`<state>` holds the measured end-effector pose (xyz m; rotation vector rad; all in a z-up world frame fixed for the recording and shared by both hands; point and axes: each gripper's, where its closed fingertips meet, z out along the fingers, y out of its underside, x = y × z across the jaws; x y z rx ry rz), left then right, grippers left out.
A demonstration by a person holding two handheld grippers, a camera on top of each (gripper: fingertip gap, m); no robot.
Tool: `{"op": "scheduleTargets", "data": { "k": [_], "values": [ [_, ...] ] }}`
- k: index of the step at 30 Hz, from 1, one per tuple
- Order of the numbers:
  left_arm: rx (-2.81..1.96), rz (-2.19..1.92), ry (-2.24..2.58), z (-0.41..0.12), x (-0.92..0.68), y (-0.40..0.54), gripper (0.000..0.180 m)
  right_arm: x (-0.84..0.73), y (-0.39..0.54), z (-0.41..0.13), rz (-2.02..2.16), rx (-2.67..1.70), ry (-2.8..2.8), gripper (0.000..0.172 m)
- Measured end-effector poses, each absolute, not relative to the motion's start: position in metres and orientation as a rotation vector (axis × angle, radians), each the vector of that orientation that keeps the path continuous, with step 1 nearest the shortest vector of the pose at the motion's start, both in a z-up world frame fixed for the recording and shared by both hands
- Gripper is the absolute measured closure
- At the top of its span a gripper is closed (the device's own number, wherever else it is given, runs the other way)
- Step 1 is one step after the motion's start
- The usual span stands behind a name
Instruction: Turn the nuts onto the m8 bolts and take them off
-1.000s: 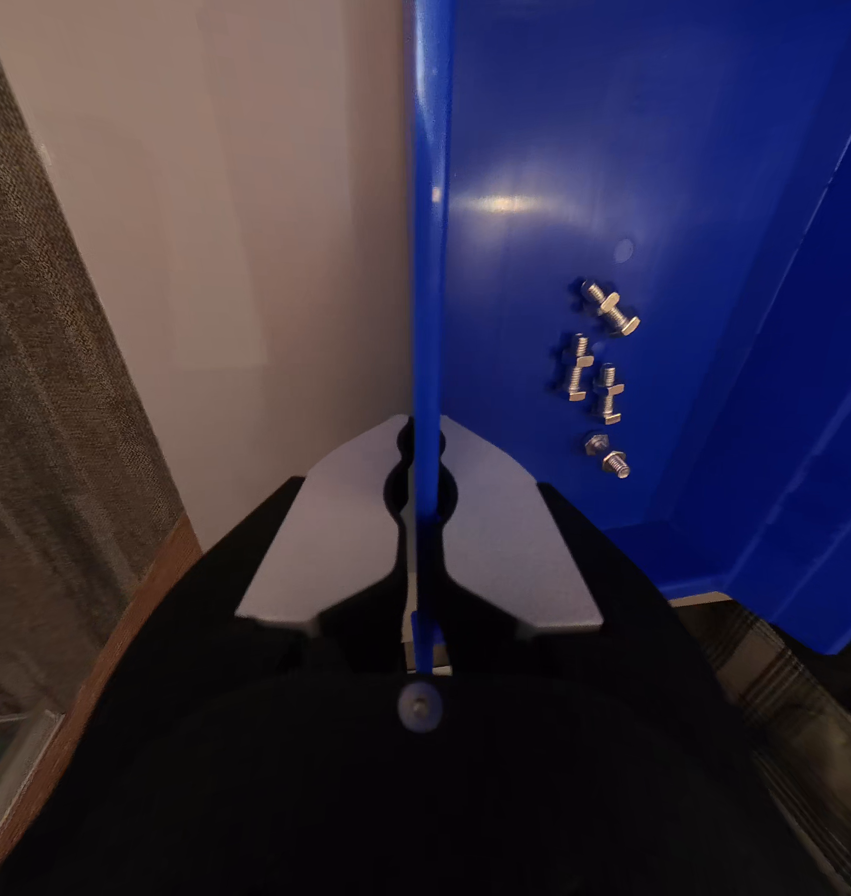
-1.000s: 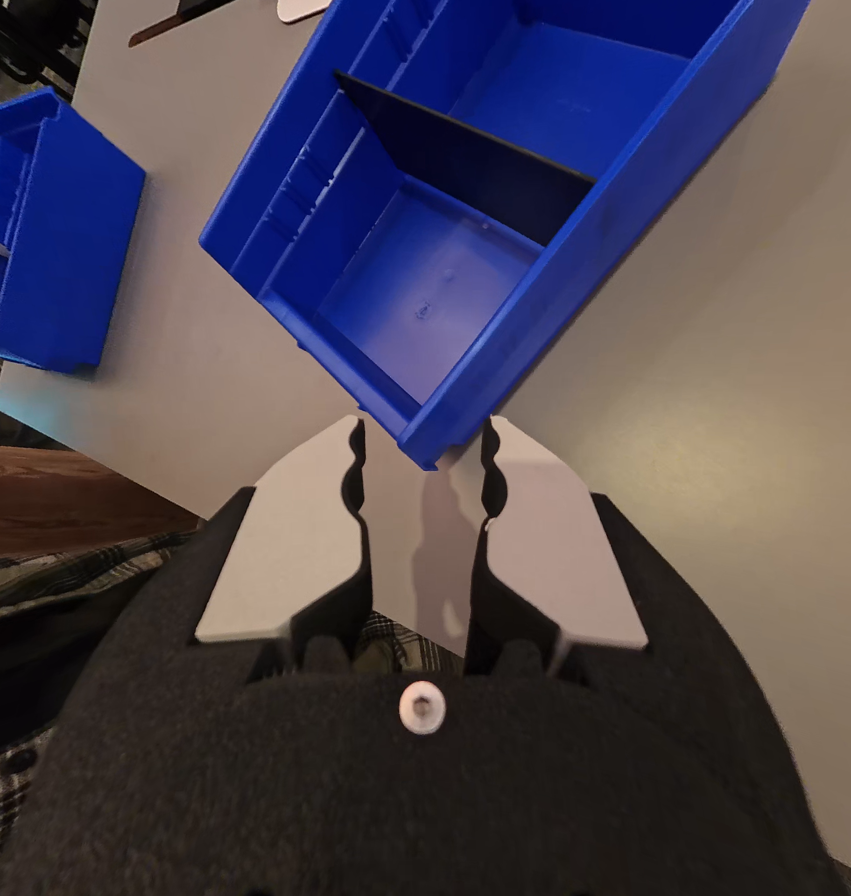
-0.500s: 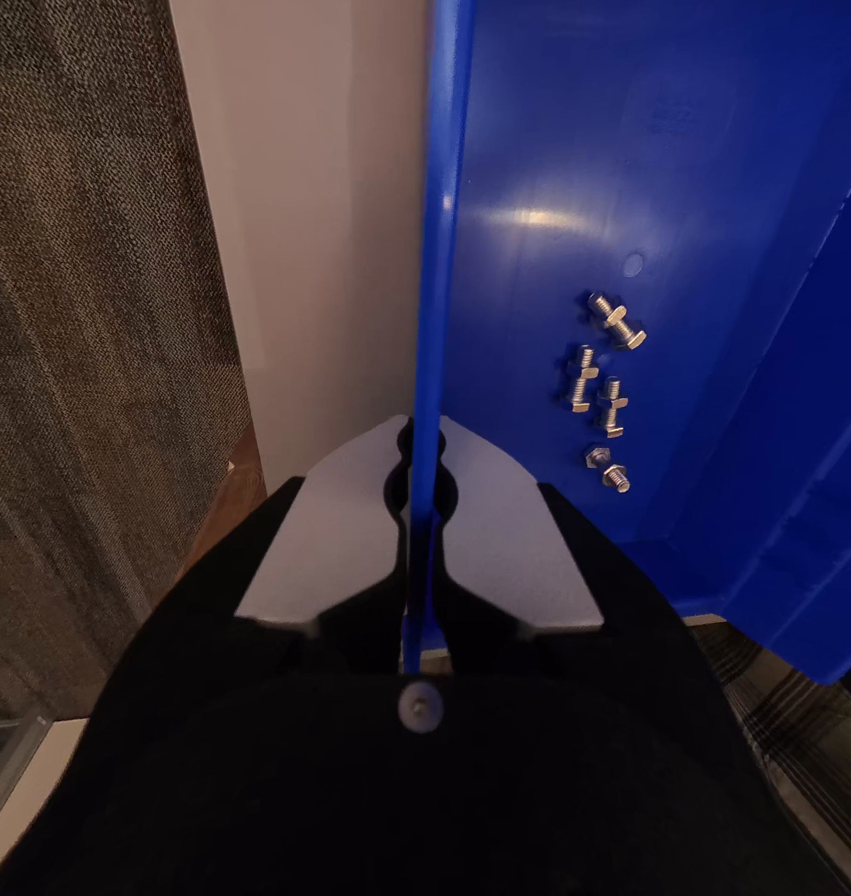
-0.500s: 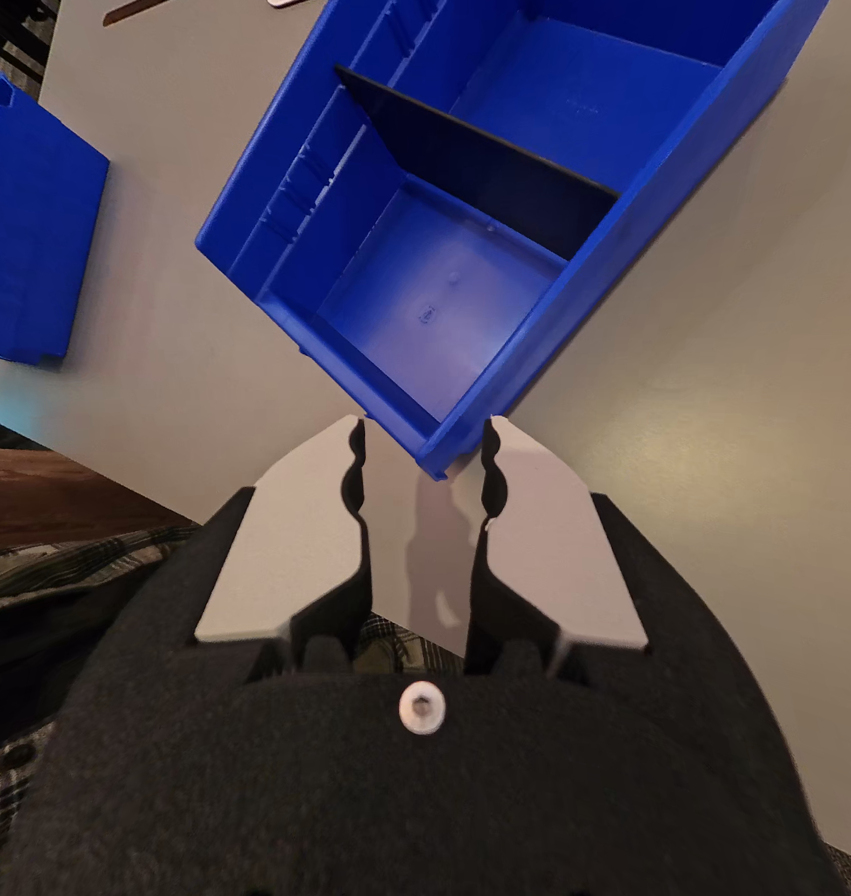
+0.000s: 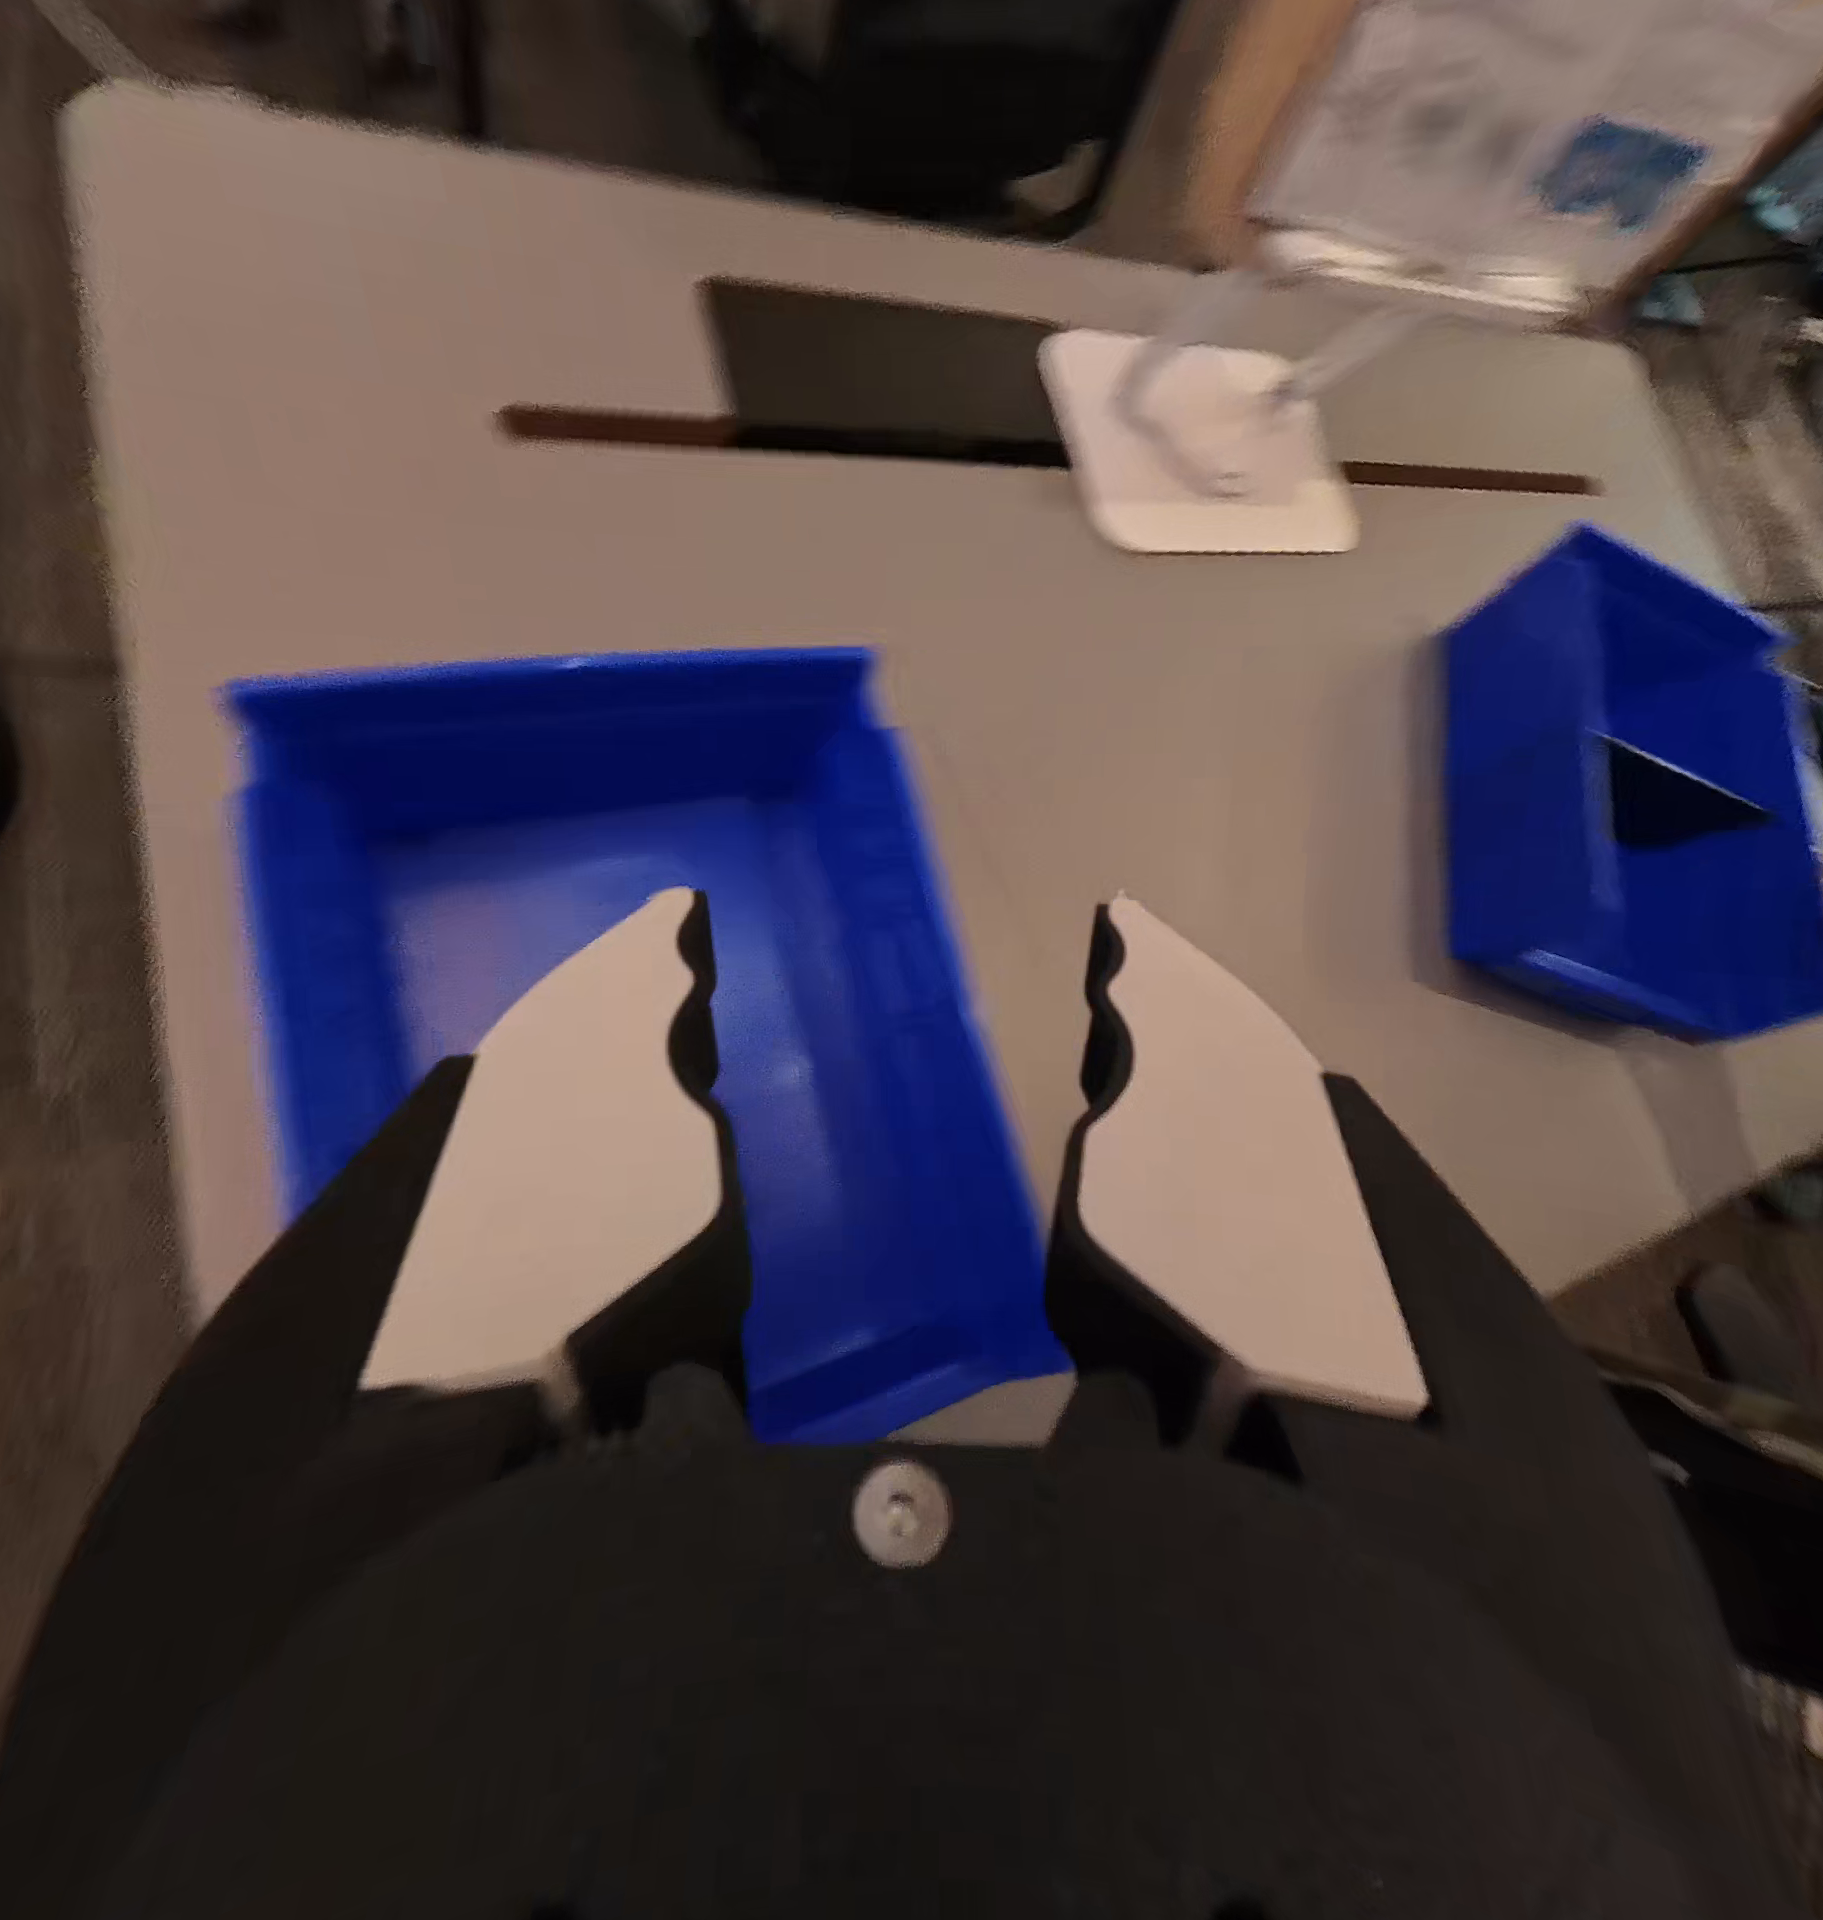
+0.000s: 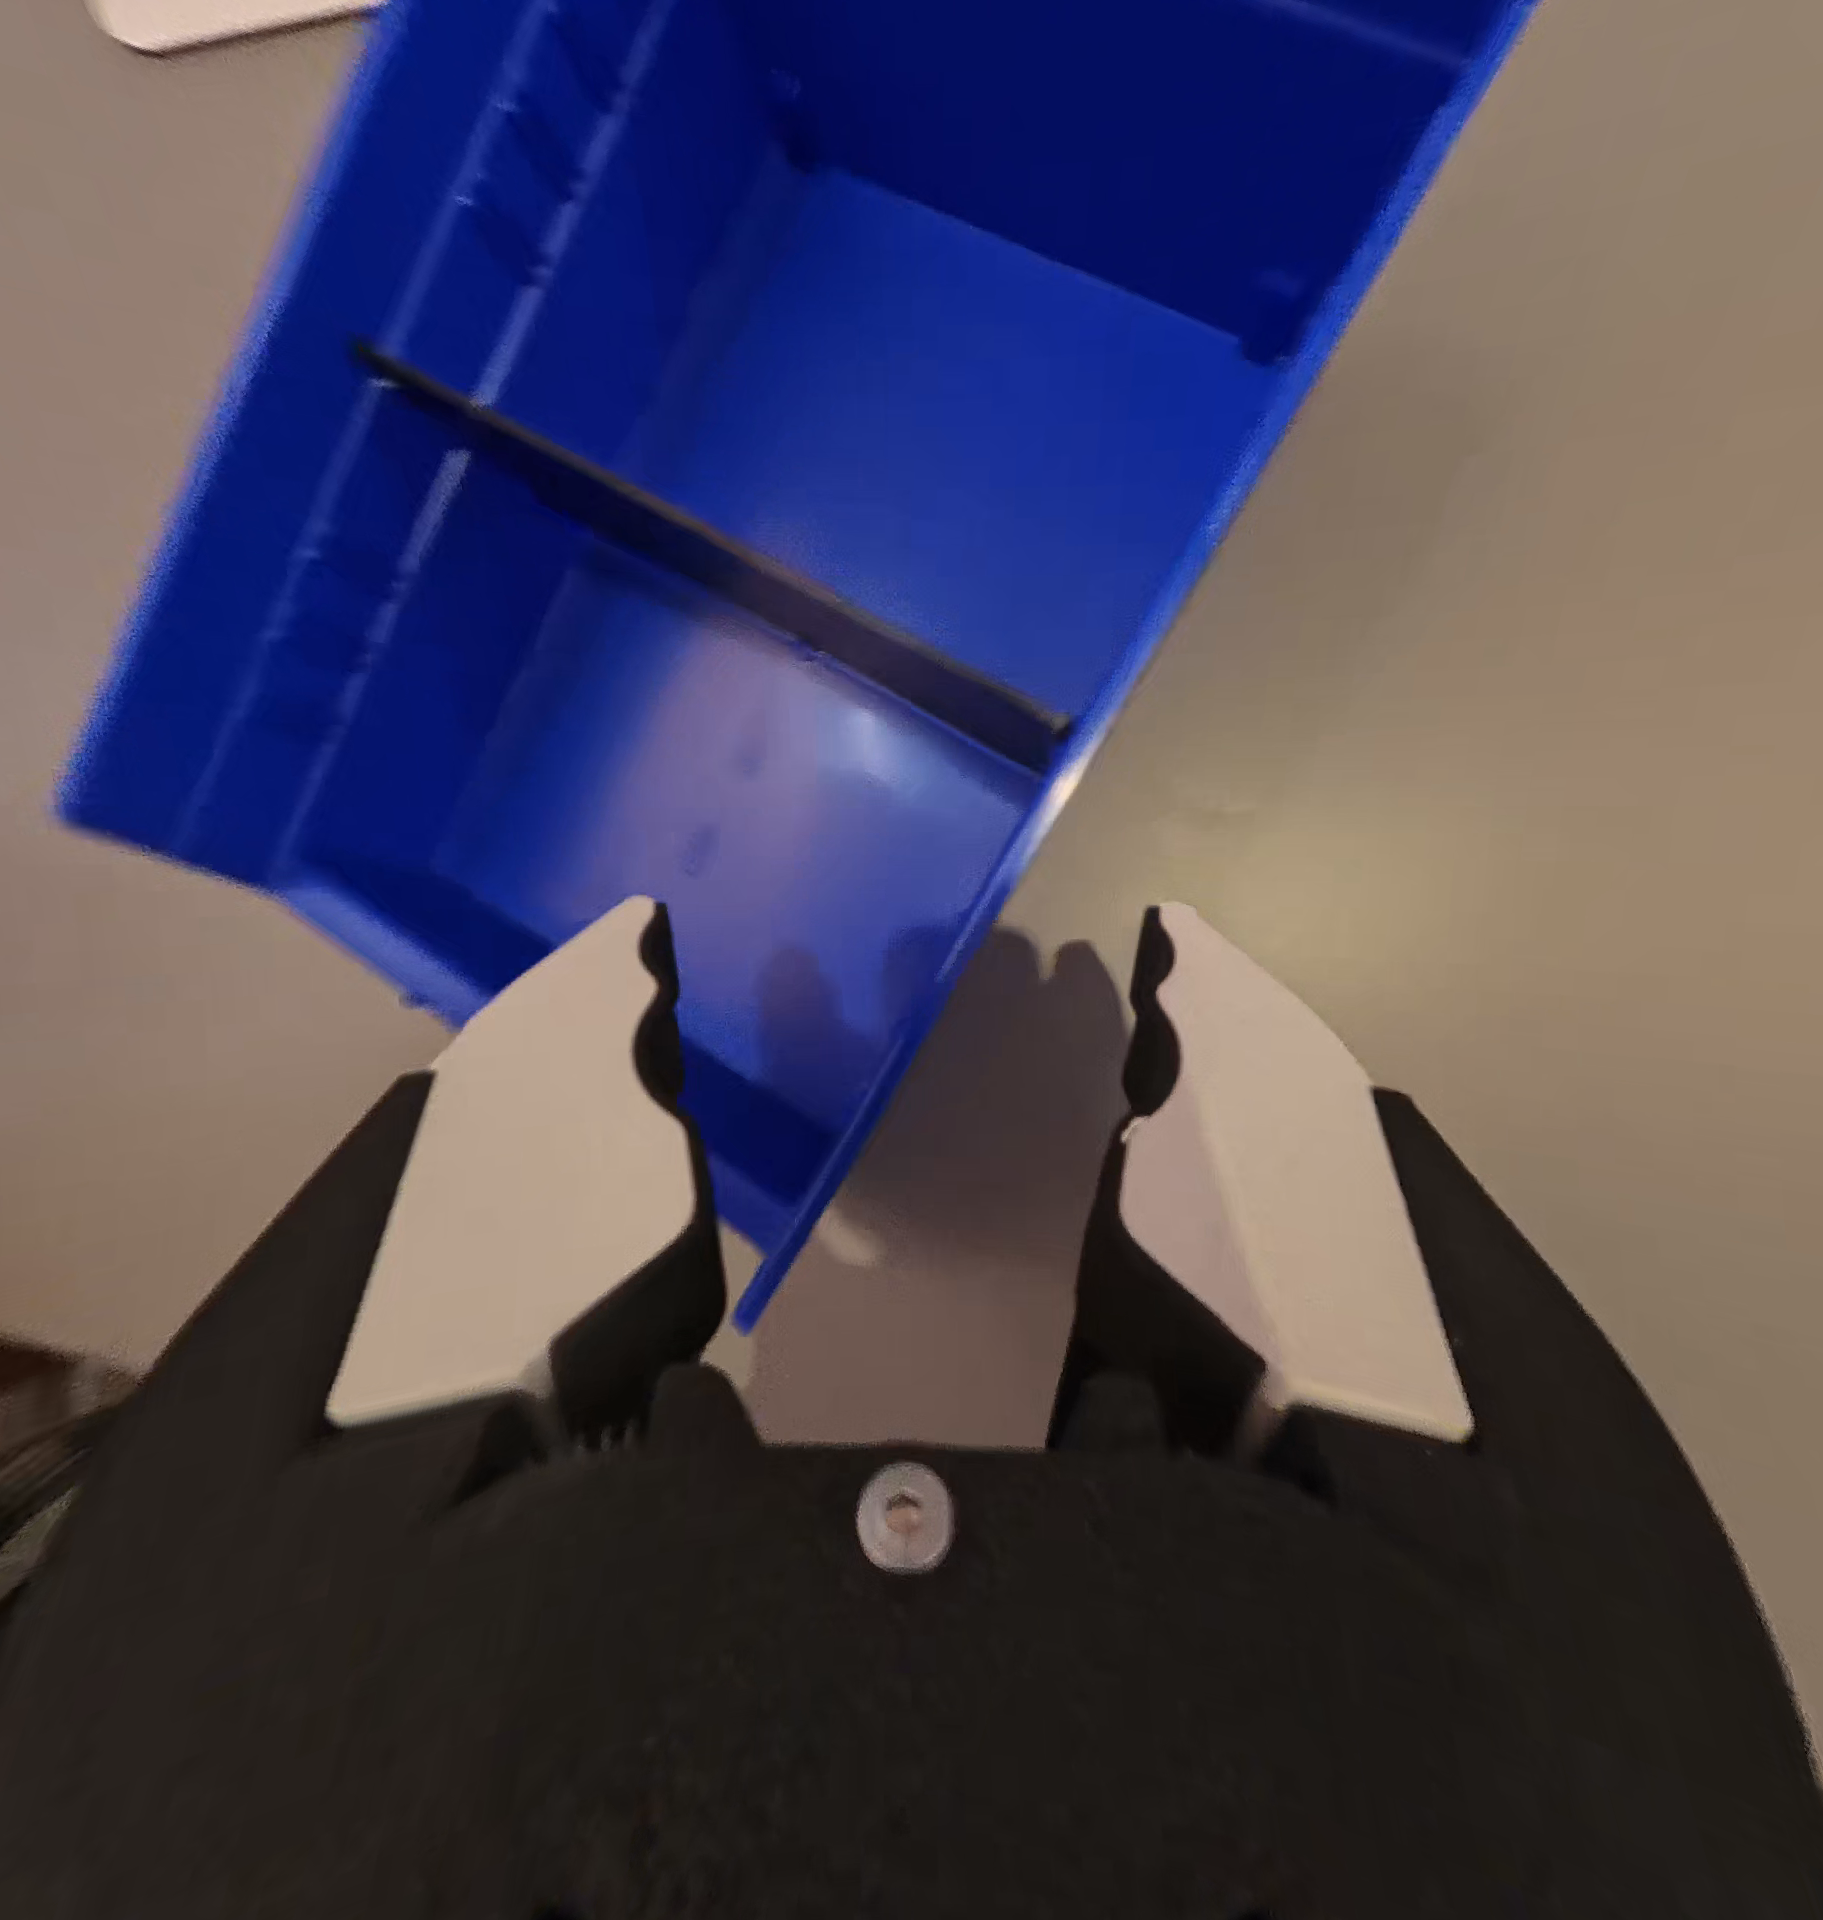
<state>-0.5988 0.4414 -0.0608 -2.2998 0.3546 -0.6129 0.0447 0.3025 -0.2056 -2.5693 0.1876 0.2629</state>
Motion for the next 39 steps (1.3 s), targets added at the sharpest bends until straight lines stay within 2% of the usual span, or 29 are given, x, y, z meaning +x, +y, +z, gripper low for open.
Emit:
{"op": "scheduleTargets", "data": {
  "k": [5,6,10,12,14,22,30,39],
  "values": [
    [-2.136,-0.787,0.669,-0.039,-0.476,0.359,0.112,0.062,0.306,-0.244,0.070,-2.737,0.273,0.090],
    [-2.109,-0.834,0.721,-0.040,-0.456,0.344,0.112,0.060,0.305,-0.252,0.063,-2.776,0.271,0.094],
    [-2.031,-1.039,0.878,-0.051,-0.395,0.296,0.115,0.053,0.301,-0.280,0.106,-2.911,0.263,0.121],
    [-2.010,-1.121,0.921,-0.059,-0.377,0.281,0.116,0.051,0.305,-0.287,0.151,-2.936,0.245,0.152],
    [-1.997,-1.183,0.943,-0.067,-0.364,0.272,0.118,0.057,0.308,-0.288,0.180,-2.934,0.271,0.160],
    [-2.011,-1.341,0.879,-0.095,-0.351,0.269,0.121,0.096,0.306,-0.289,0.216,-3.015,0.143,0.166],
    [-2.048,-1.249,0.813,-0.093,-0.368,0.280,0.120,0.159,0.300,-0.286,0.205,-3.084,0.000,0.167],
    [-2.071,-1.202,0.782,-0.089,-0.367,0.289,0.120,0.230,0.279,-0.289,0.207,-3.098,0.146,0.167]
  ]
}}
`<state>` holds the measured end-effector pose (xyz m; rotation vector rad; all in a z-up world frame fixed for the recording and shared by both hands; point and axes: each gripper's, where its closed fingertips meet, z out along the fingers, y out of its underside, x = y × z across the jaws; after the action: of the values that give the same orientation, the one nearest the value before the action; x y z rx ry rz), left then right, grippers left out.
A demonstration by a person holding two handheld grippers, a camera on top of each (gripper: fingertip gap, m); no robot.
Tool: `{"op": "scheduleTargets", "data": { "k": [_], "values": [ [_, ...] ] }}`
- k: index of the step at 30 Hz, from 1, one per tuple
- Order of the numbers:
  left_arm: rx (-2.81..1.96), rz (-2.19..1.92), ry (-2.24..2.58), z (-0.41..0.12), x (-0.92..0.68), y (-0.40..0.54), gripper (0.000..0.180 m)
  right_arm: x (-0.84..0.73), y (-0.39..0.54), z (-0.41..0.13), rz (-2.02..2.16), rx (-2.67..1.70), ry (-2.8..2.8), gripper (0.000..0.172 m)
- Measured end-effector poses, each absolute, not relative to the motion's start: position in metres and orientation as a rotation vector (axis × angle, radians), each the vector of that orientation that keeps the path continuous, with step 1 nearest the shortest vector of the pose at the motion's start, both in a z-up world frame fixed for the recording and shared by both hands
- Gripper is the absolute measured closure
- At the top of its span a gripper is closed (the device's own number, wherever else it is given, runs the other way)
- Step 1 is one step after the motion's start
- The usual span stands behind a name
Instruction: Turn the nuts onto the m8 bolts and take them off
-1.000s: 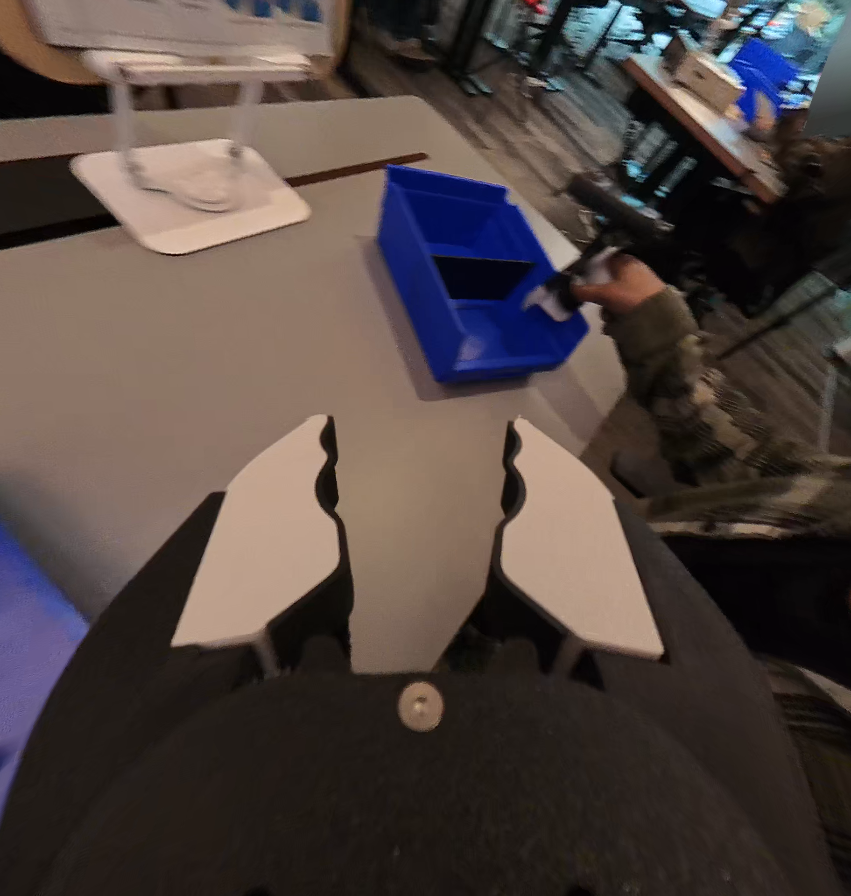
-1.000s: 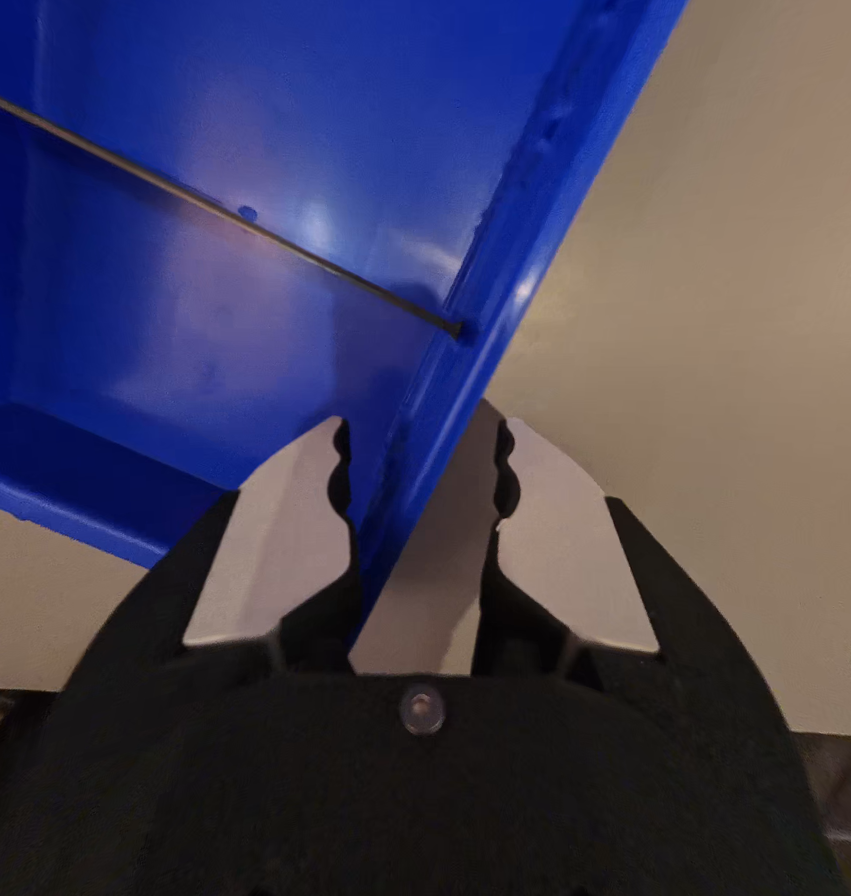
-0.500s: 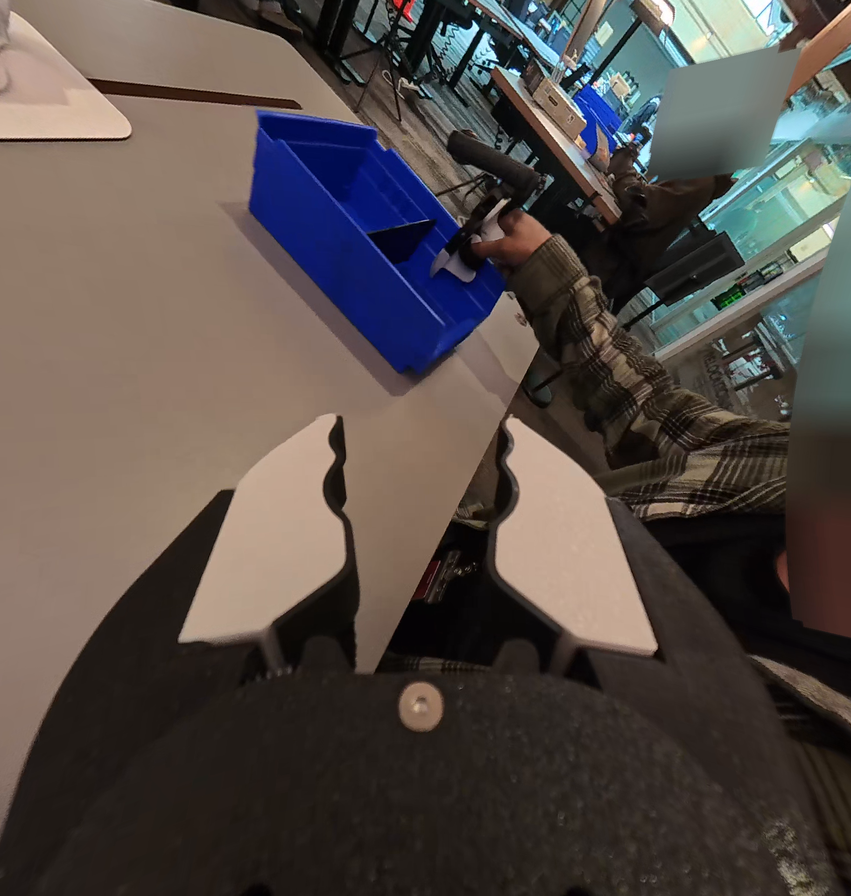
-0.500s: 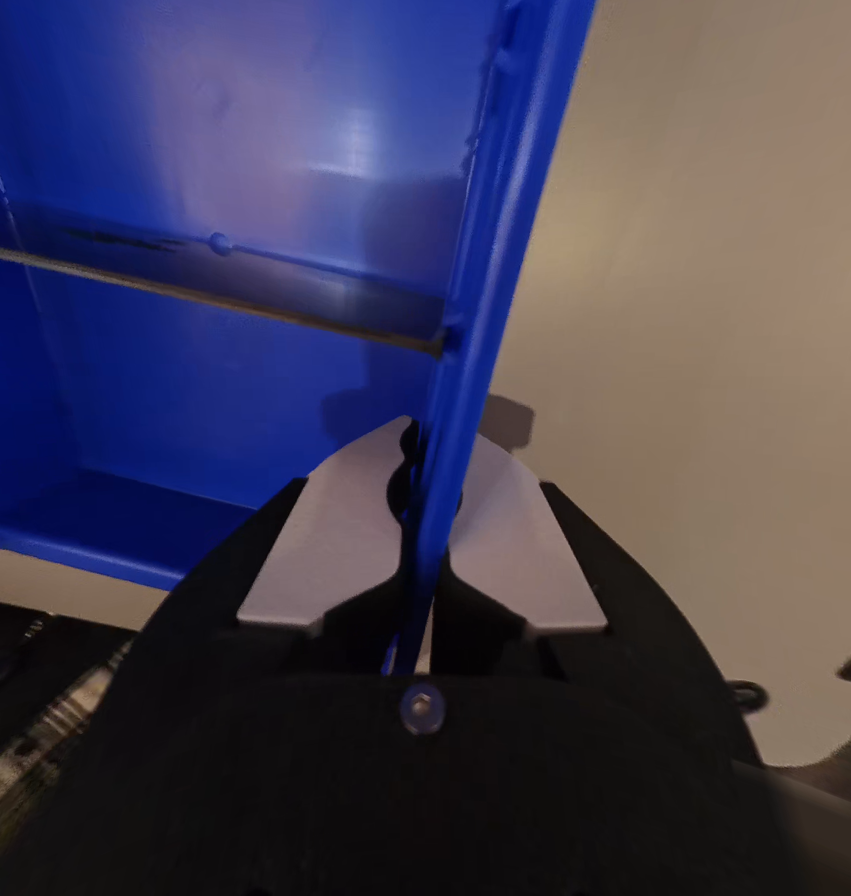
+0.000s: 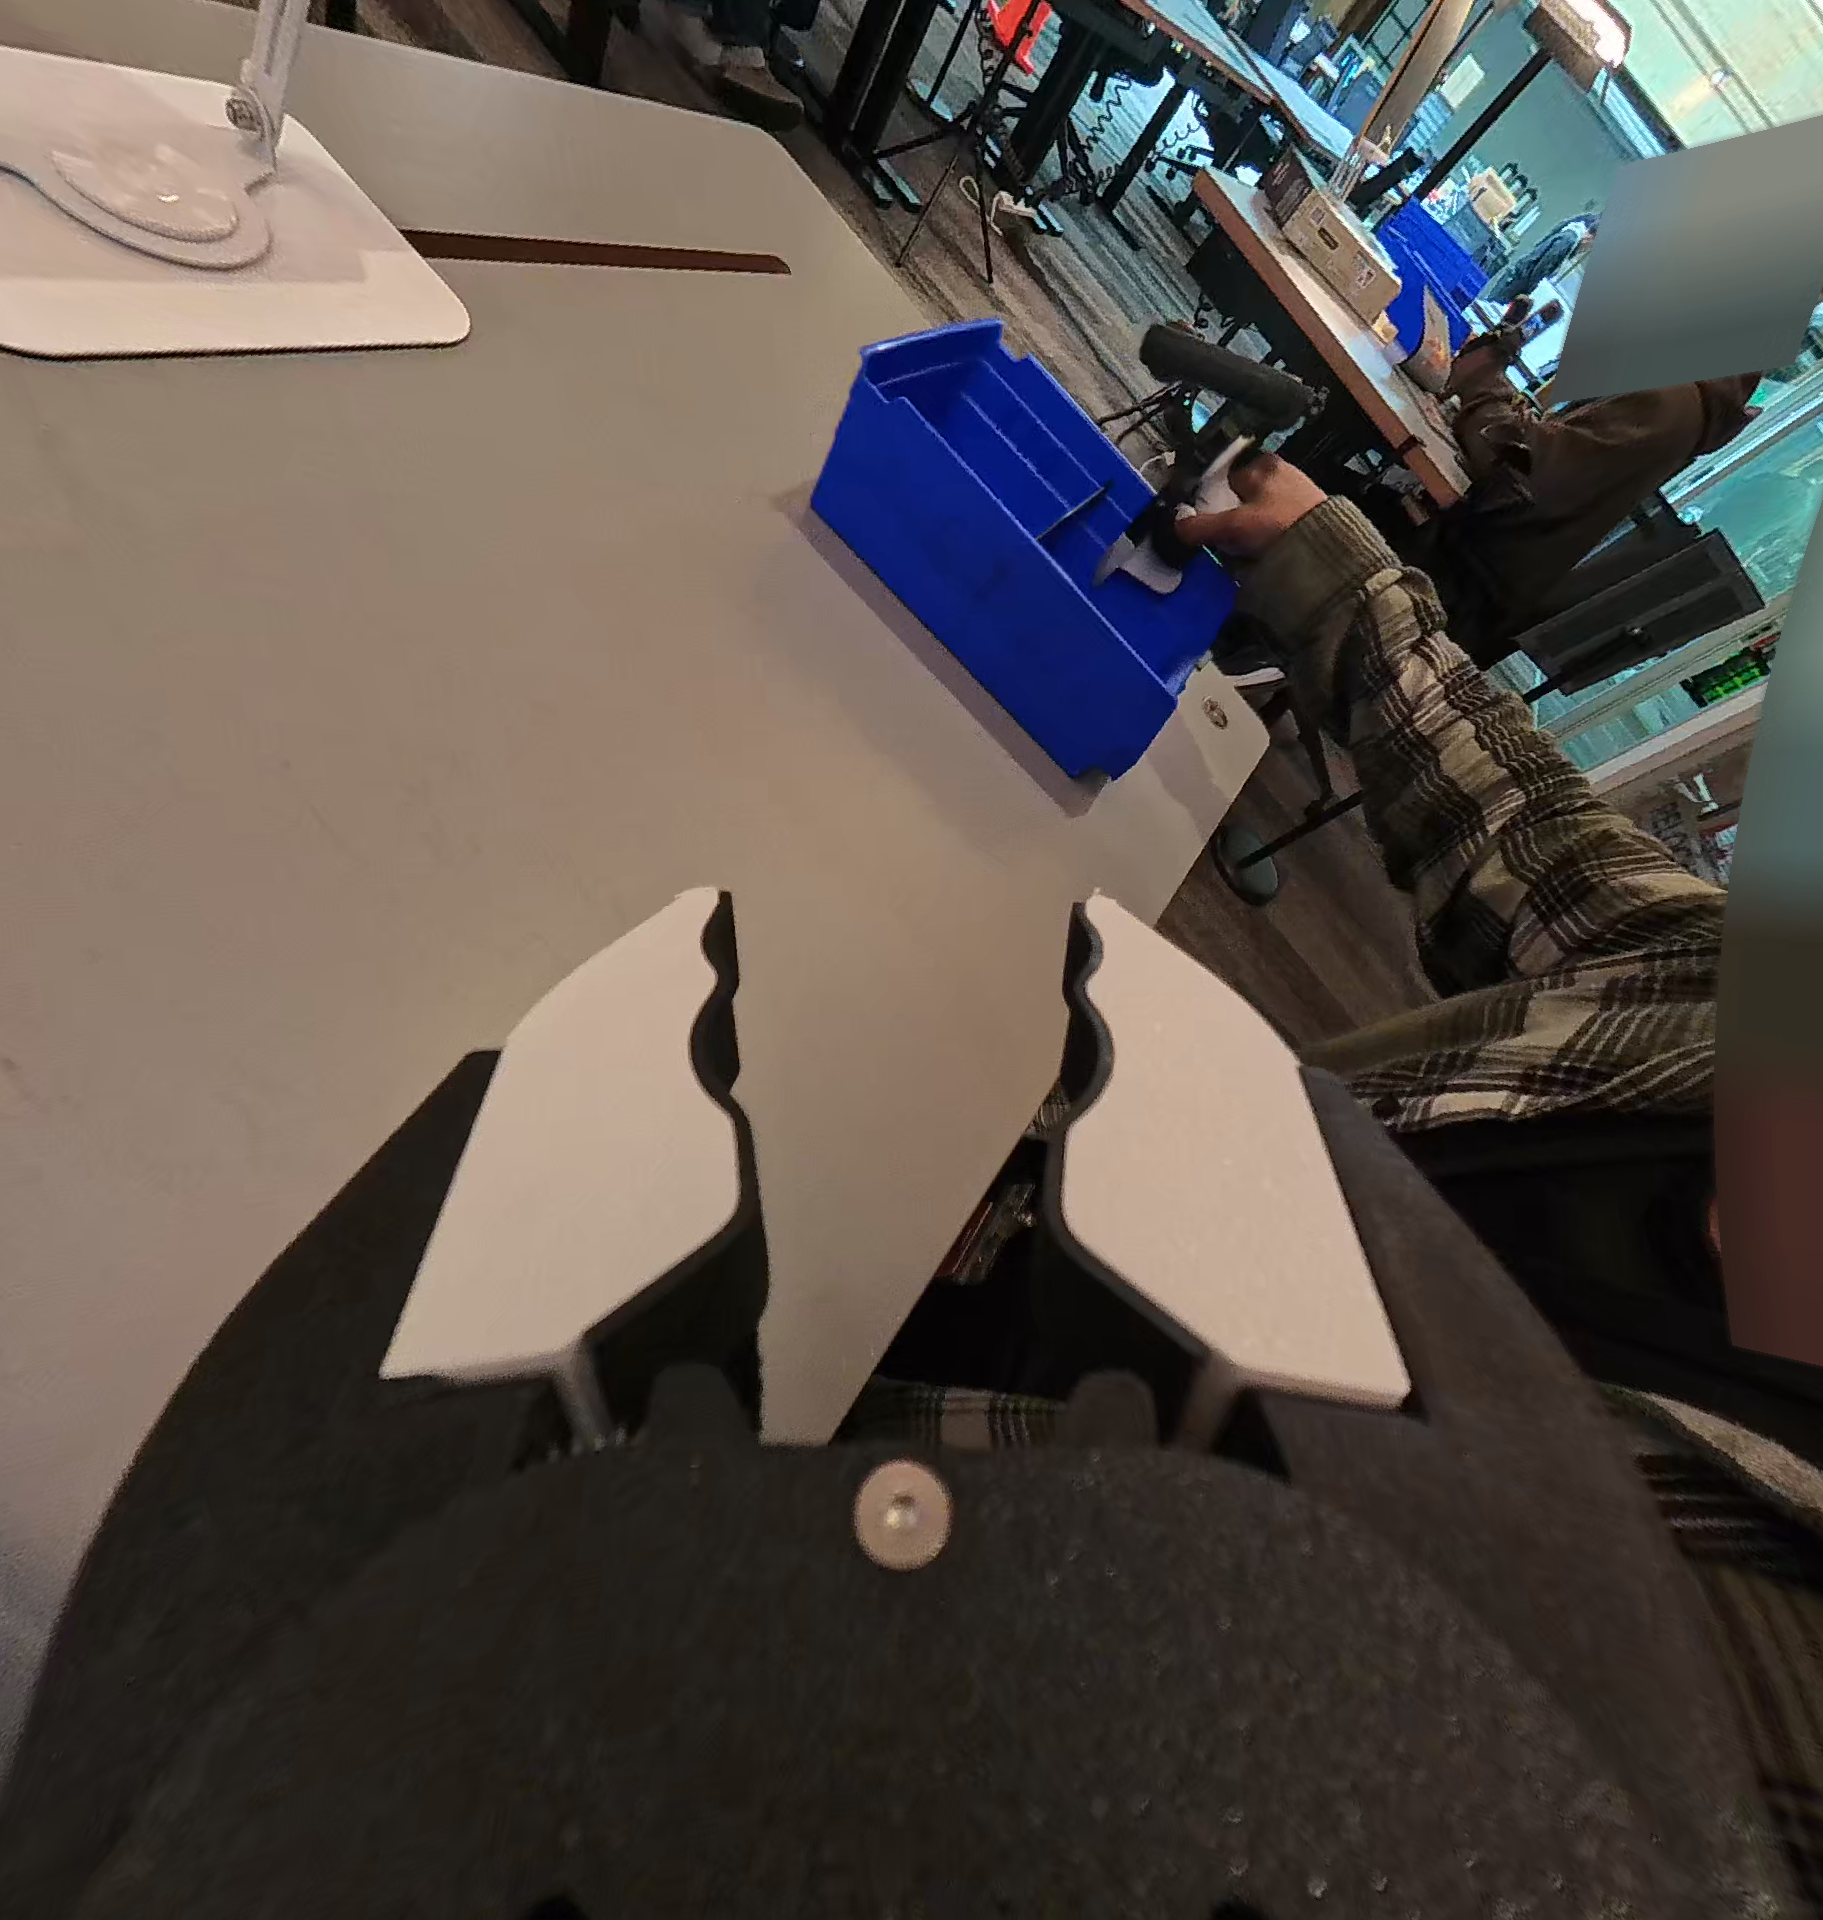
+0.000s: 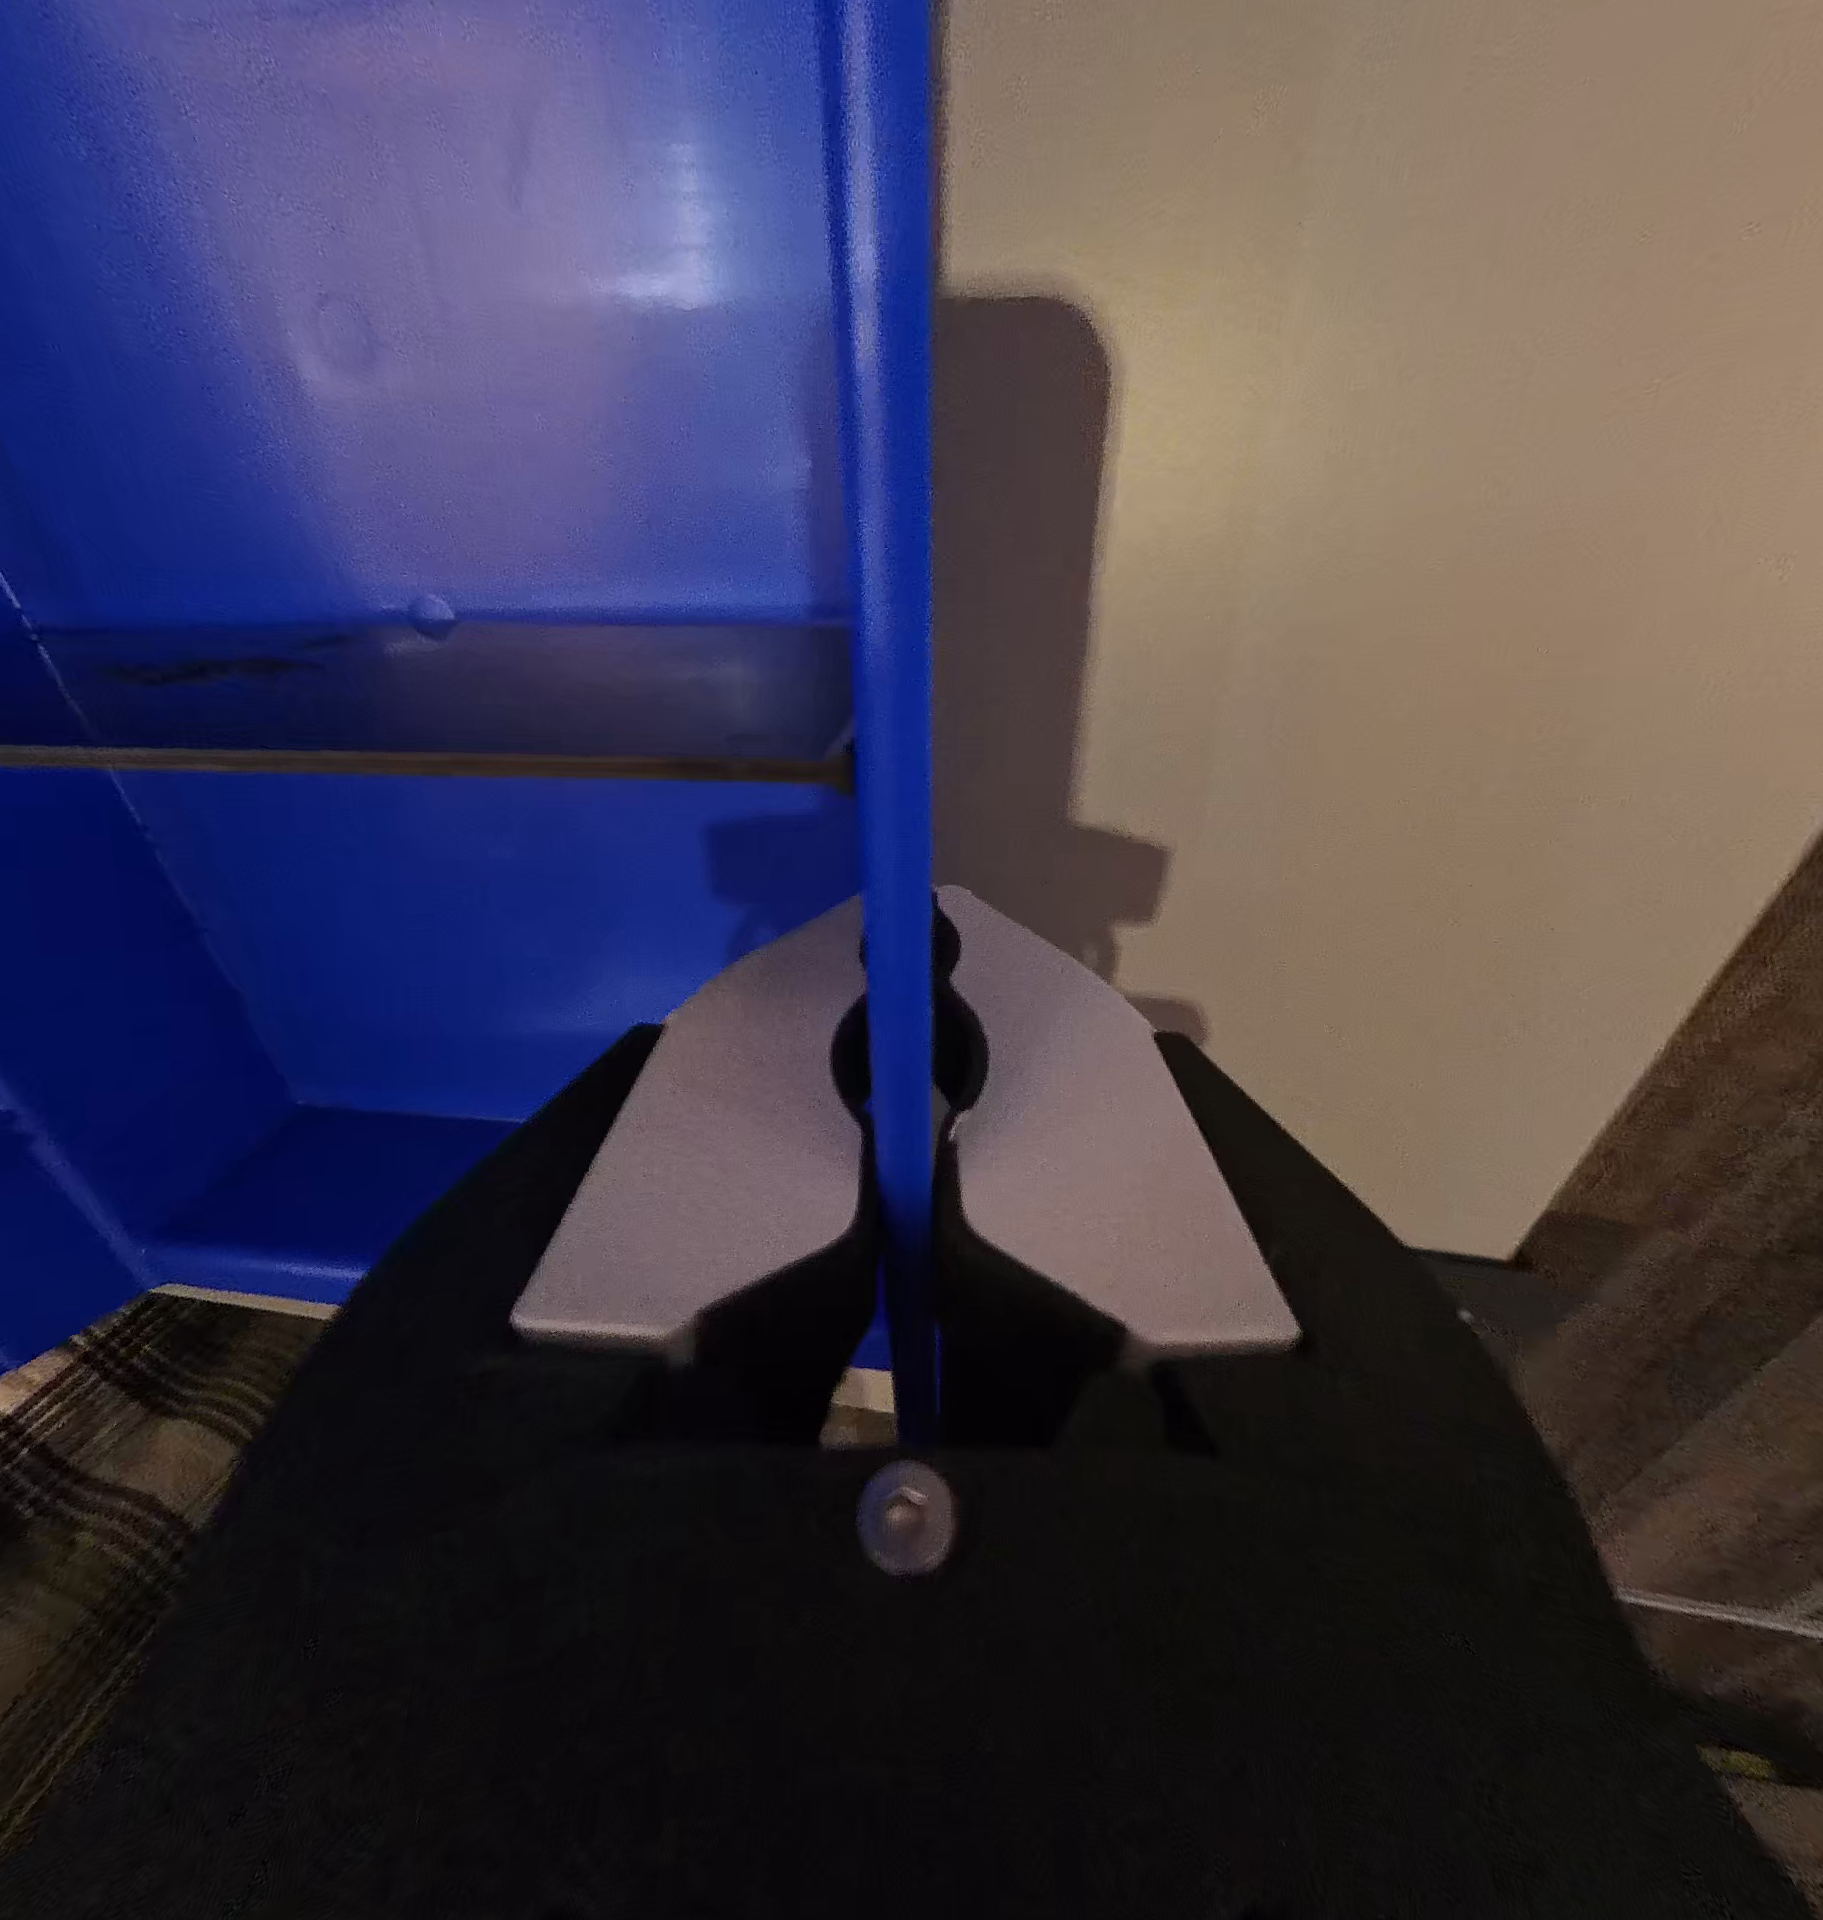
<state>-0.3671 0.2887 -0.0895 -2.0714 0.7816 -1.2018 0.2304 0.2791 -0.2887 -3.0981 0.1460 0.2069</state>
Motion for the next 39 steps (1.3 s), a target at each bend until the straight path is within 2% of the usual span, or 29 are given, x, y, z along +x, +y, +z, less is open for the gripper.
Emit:
{"op": "scheduleTargets", "data": {
  "k": [24,28,30,33,39],
  "values": [
    [-2.100,-1.190,0.797,-0.093,-0.348,0.293,0.119,0.305,0.258,-0.289,0.222,-3.063,0.369,0.167],
    [-2.084,-1.183,0.776,-0.092,-0.353,0.297,0.116,0.307,0.266,-0.273,0.178,-2.984,0.320,0.148],
    [-2.074,-1.174,0.761,-0.090,-0.357,0.299,0.113,0.308,0.272,-0.256,0.143,-2.922,0.294,0.124],
    [-2.034,-1.135,0.734,-0.086,-0.367,0.304,0.111,0.302,0.281,-0.221,0.065,-2.793,0.215,0.101],
    [-1.933,-1.047,0.656,-0.074,-0.399,0.319,0.108,0.248,0.291,-0.146,-0.144,-2.419,-0.002,0.078]
  ]
}}
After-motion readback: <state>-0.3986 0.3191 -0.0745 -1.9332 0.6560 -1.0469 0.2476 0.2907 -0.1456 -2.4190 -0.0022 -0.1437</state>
